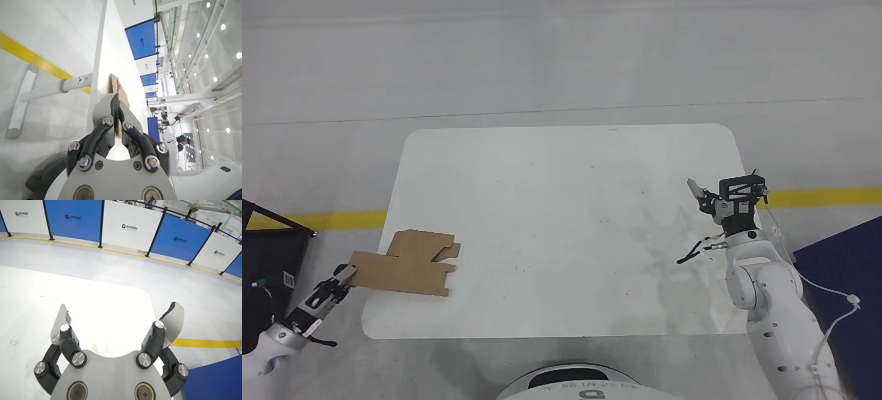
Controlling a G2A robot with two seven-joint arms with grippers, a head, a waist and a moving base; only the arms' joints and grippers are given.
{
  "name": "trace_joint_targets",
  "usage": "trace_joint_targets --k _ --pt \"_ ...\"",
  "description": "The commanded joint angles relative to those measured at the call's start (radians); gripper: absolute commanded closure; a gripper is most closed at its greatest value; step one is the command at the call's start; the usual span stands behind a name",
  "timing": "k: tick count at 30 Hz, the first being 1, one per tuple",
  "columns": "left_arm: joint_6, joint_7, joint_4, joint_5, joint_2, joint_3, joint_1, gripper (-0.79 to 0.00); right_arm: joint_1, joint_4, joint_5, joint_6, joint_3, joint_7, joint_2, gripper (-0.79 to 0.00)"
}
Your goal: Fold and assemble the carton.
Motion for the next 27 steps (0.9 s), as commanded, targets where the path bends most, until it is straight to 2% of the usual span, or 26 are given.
trace_joint_targets --k 1,12,27 --pt "-0.001 0.001 -0.038 -0.012 0.01 0.002 -0.011 0.0 0.0 0.0 0.0 0.0 0.0 0.0 0.0 -0.785" --pt "0.043 -0.042 -0.388 -0.022 0.06 0.027 -0.114 0.0 0.0 0.0 0.0 0.0 0.0 0.0 0.0 -0.785" --pt "0.045 -0.045 -0.397 -0.02 0.061 0.029 -0.116 0.0 0.0 0.0 0.0 0.0 0.0 0.0 0.0 -0.785"
